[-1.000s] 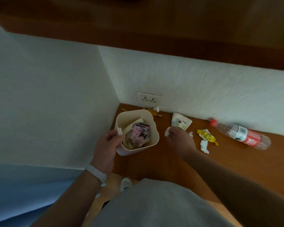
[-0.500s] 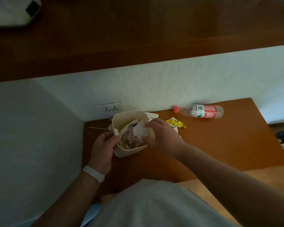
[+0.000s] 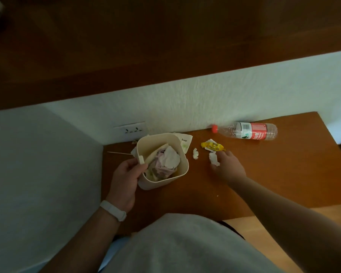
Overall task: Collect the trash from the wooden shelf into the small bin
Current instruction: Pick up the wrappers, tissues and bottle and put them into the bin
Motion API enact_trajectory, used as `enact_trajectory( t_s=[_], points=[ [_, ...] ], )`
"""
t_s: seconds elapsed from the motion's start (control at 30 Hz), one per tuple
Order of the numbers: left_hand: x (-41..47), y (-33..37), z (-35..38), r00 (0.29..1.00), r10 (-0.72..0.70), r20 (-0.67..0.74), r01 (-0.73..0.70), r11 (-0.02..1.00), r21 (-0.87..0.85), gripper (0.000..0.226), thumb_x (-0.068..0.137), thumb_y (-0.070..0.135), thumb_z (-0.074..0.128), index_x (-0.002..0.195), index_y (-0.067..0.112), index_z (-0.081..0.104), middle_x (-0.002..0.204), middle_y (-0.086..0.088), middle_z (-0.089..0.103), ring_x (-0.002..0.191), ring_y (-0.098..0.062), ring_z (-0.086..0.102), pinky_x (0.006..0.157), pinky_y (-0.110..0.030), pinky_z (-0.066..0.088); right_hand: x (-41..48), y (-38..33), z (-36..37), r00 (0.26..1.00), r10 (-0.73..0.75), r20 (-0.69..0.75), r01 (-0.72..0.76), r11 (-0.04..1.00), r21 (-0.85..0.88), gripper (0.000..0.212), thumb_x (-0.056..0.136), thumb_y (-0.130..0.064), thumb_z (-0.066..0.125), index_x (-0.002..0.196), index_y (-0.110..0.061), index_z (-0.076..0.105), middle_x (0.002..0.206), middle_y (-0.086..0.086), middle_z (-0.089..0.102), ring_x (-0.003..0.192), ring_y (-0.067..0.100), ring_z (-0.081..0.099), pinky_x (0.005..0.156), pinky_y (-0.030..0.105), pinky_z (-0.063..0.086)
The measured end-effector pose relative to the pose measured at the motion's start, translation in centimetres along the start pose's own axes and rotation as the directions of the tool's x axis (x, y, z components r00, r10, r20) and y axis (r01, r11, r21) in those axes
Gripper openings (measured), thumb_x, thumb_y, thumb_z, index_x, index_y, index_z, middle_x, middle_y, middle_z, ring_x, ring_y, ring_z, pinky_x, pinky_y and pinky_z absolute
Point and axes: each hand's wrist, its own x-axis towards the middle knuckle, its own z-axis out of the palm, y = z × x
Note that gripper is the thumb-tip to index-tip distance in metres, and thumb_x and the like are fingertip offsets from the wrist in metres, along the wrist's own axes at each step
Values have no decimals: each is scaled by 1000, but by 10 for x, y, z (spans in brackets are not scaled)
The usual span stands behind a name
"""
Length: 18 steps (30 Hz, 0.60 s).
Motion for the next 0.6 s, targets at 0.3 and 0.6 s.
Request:
enact_trajectory(
  t_s=[0.3,0.6],
  points=[
    [-4,3,8,999,15,-28,-15,1000,17,21,87,4,67,107,6,67,103,-16,74,91,-24,72,67,-28,57,16,-6,15,995,-86,56,92,989,-117,19,96,-30,49,107,-17,58,108,5,59,92,22,55,75,40,52],
    [-1,-1,10,1000,14,27,-15,999,41,23,85,7,70,108,10,68,107,-16,74,97,-28,72,76,-35,56,-5,-44,-17,995,-57,-77,72,976,207,16,94,-19,54,93,-14,68,82,2,67,68,17,61,63,40,56]
  ],
)
